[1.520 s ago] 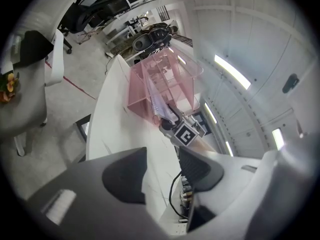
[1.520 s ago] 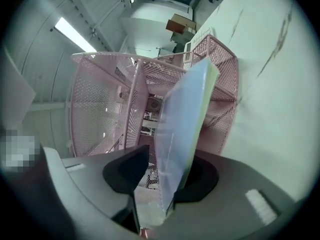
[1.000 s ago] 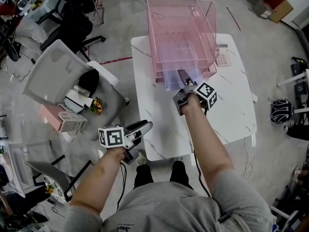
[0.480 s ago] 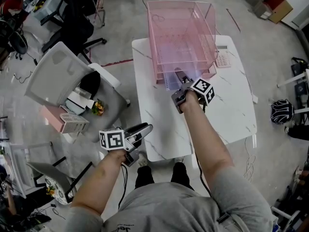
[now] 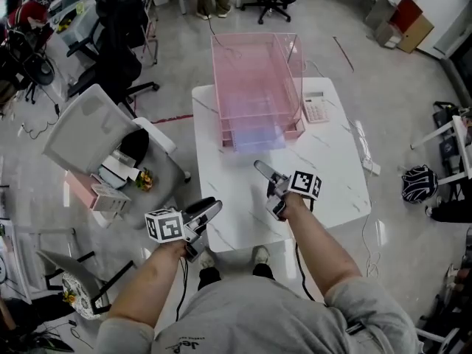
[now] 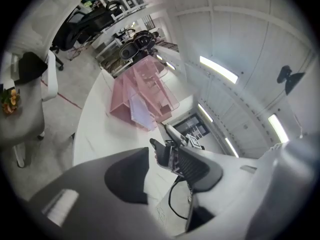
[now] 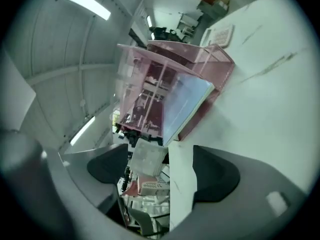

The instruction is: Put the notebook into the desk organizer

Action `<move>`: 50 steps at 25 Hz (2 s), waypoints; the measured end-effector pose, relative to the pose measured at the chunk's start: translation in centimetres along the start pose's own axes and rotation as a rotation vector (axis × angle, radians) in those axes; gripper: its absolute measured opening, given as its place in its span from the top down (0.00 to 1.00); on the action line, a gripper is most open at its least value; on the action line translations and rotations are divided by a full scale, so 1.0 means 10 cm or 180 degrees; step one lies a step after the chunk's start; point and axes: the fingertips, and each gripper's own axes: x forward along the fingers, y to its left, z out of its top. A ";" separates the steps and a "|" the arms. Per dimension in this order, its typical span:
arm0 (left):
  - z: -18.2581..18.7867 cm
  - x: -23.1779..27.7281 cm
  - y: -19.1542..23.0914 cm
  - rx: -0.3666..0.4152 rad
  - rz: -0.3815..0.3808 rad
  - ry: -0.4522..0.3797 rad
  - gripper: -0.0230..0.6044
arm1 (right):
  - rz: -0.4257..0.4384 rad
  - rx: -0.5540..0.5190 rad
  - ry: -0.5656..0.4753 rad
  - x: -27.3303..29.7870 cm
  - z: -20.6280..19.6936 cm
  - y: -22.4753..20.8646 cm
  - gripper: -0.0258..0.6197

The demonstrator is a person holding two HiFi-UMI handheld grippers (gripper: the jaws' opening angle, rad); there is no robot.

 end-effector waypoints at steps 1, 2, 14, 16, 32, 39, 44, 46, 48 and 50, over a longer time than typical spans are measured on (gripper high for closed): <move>0.01 0.01 -0.12 0.0081 -0.0005 -0.0073 0.59 | 0.0074 -0.0157 0.0074 -0.16 0.00 0.11 0.34; 0.02 0.01 -0.25 0.0175 -0.0006 -0.0152 0.61 | 0.0154 -0.0326 0.0139 -0.31 0.01 0.23 0.34; -0.04 -0.01 -1.72 0.1697 0.0341 -0.0928 0.80 | 0.0761 -0.2485 0.0290 -2.04 0.38 1.31 0.74; -0.10 -0.04 -1.94 0.1902 0.0315 -0.0986 0.86 | 0.0815 -0.2657 0.0218 -2.28 0.37 1.41 0.82; -1.05 -0.64 -2.35 0.2248 0.0057 -0.0775 0.87 | 0.0292 -0.3002 -0.0082 -3.20 -0.59 1.45 0.96; -1.18 -0.45 -2.38 0.2414 0.0394 -0.0846 0.87 | 0.0123 -0.3298 -0.0037 -3.56 -0.31 1.13 0.96; -1.26 -0.20 -2.47 0.2208 0.0689 -0.1163 0.87 | 0.0218 -0.3453 0.0203 -3.71 -0.08 0.97 0.96; -1.28 -0.06 -2.55 0.2179 0.0700 -0.1206 0.87 | 0.0268 -0.3482 0.0203 -3.77 0.04 0.97 0.96; -1.30 0.05 -2.61 0.2190 0.0693 -0.1204 0.87 | 0.0293 -0.3472 0.0188 -3.83 0.13 0.96 0.96; -1.31 0.11 -2.66 0.2251 0.0690 -0.1181 0.87 | 0.0296 -0.3460 0.0176 -3.88 0.17 0.93 0.96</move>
